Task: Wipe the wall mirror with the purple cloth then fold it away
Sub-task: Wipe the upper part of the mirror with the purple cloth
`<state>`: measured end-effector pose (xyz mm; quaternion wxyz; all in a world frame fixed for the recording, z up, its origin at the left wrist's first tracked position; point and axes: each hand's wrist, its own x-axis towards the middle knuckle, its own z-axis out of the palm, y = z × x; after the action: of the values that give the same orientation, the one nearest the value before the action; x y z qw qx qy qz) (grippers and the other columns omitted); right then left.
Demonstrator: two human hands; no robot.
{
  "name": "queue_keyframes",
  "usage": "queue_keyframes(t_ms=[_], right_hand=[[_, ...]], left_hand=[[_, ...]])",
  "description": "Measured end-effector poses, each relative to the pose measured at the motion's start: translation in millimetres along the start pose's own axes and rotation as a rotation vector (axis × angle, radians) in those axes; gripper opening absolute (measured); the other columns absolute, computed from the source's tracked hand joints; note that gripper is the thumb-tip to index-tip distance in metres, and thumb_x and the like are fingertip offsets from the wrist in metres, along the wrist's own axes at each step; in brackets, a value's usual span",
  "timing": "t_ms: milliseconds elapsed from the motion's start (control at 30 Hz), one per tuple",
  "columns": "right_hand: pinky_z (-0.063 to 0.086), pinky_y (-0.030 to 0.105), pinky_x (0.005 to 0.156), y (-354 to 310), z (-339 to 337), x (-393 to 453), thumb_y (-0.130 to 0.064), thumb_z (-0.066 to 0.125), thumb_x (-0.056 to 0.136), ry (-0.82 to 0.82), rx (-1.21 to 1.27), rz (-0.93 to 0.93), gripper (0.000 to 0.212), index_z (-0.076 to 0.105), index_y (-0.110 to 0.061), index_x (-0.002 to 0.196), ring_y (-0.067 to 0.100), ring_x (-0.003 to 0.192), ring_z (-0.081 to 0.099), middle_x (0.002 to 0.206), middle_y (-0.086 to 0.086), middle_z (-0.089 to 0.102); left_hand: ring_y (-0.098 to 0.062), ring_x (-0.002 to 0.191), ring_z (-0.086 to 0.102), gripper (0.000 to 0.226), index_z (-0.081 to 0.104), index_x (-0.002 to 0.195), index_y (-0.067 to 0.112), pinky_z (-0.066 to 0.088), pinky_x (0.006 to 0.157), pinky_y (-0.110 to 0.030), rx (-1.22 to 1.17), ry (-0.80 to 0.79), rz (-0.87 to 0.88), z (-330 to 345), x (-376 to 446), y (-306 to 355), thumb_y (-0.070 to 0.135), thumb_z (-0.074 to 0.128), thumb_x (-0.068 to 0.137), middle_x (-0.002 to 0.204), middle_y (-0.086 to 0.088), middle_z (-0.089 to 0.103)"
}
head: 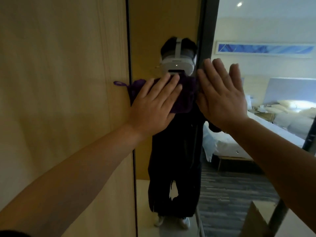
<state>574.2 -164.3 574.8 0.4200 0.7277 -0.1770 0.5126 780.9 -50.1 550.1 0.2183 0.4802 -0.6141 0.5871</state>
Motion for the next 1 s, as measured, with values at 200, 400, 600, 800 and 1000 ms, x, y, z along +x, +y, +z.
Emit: queue_keyframes(t_ms=[200, 400, 600, 800, 1000], right_hand=[[0.011, 0.056, 0.122, -0.7, -6.0, -2.5, -0.036, 0.031, 0.109, -0.044, 0.036, 0.031, 0.050, 0.038, -0.009, 0.151, 0.032, 0.151, 0.019, 0.161, 0.013, 0.028], [0.012, 0.055, 0.122, -2.0, -11.0, -7.4, -0.029, 0.037, 0.107, -0.025, 0.097, 0.033, 0.045, 0.046, -0.006, 0.146, 0.034, 0.149, 0.024, 0.158, 0.015, 0.034], [0.006, 0.050, 0.123, 14.8, -27.4, -40.9, -0.026, 0.046, 0.106, -0.054, 0.147, 0.116, 0.048, 0.041, -0.006, 0.149, 0.037, 0.149, 0.021, 0.158, 0.018, 0.030], [0.004, 0.059, 0.122, 70.1, -42.1, -81.2, -0.037, 0.036, 0.107, -0.227, 0.009, 0.223, 0.057, 0.027, -0.006, 0.154, 0.034, 0.153, 0.006, 0.164, 0.018, 0.015], [0.013, 0.063, 0.118, 77.4, -25.1, -87.1, -0.035, 0.036, 0.107, -0.066, 0.010, 0.143, 0.055, 0.030, -0.006, 0.153, 0.032, 0.150, 0.012, 0.160, 0.017, 0.022]], left_hand=[[-0.032, 0.149, 0.018, 0.081, 0.022, 0.154, 0.010, 0.019, 0.119, -0.053, -0.017, -0.101, 0.107, 29.2, -116.8, 66.3, 0.044, 0.054, 0.089, 0.161, -0.012, 0.021], [-0.024, 0.147, 0.027, 0.051, 0.037, 0.151, 0.018, 0.022, 0.119, -0.044, -0.031, -0.163, 0.192, 44.0, -220.1, 120.2, 0.027, 0.039, 0.101, 0.160, -0.003, 0.028], [-0.024, 0.115, 0.055, 0.038, 0.054, 0.133, 0.016, 0.049, 0.081, -0.044, -0.310, -0.118, 0.030, 5.1, -147.0, 96.9, 0.006, 0.049, 0.096, 0.143, -0.001, 0.049], [-0.028, 0.121, 0.046, 0.047, 0.054, 0.131, 0.009, 0.034, 0.096, -0.039, -0.187, 0.232, -0.159, -29.4, 62.9, 22.2, 0.007, 0.067, 0.086, 0.137, -0.011, 0.057], [-0.033, 0.146, 0.026, 0.058, 0.037, 0.150, 0.009, 0.022, 0.118, -0.053, -0.036, -0.025, 0.000, 0.6, 79.2, 50.7, 0.035, 0.046, 0.098, 0.158, -0.013, 0.030]])
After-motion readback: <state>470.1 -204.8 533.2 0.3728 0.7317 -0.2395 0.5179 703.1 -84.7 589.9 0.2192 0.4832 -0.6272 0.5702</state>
